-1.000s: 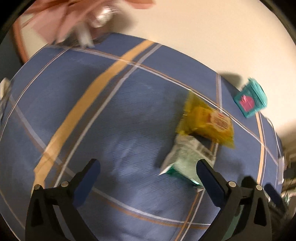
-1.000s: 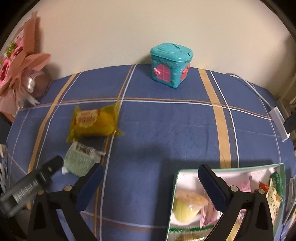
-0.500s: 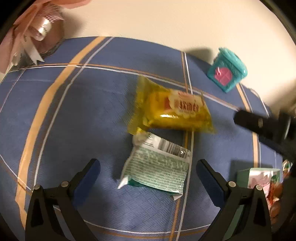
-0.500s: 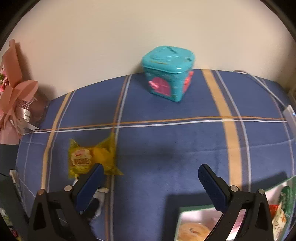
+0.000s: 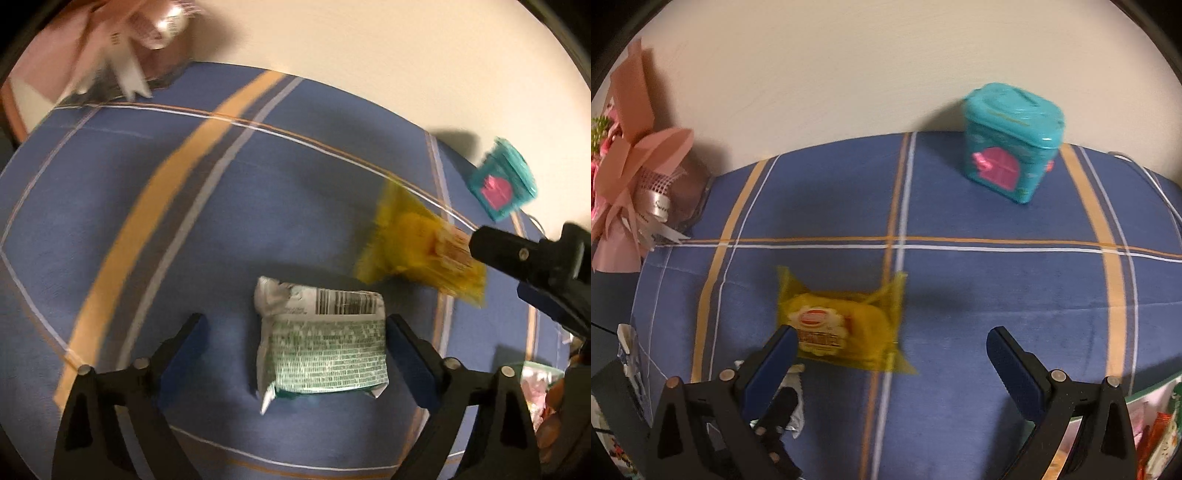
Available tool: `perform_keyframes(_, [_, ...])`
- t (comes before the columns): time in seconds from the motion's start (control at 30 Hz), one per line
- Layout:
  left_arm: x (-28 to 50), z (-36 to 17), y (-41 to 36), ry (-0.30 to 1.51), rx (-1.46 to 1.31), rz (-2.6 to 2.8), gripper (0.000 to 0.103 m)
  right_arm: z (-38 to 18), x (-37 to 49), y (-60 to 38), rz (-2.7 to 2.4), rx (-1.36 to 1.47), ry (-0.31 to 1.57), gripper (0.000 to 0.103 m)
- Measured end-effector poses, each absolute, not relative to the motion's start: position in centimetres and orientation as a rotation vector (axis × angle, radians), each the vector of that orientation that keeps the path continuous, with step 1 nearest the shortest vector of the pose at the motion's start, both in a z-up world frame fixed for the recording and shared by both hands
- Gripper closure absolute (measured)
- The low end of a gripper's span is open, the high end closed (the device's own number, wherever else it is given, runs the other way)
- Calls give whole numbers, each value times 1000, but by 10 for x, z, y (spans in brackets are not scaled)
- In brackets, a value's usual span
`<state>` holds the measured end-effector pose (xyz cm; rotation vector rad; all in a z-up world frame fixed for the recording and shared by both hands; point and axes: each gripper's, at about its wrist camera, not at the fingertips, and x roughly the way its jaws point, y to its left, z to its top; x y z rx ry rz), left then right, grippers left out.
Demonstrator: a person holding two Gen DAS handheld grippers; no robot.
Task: Organize snacks
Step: 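Move left tool to mint-green pack while right tool approaches yellow bread pack, then close left tool on mint-green pack while right tool grips yellow bread pack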
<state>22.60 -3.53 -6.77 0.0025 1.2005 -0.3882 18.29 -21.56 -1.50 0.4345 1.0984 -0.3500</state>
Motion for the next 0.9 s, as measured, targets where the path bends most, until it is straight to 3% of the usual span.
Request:
perform_keyframes(0.2, [233, -66, -20, 1210, 10, -342, 24, -25, 202, -191, -328, 411, 1118, 0])
perform_keyframes(0.47, [237, -66, -21, 1211, 18, -335, 31, -37, 211, -182, -351, 411, 1134, 0])
perform_keyframes(0.6, [231, -63, -14, 1207, 20, -324, 35, -35, 210, -182, -343, 410, 1128, 15])
perform_keyframes(0.9, [216, -59, -23, 1222, 29, -298, 39, -25, 187, -181, -346, 393, 1117, 21])
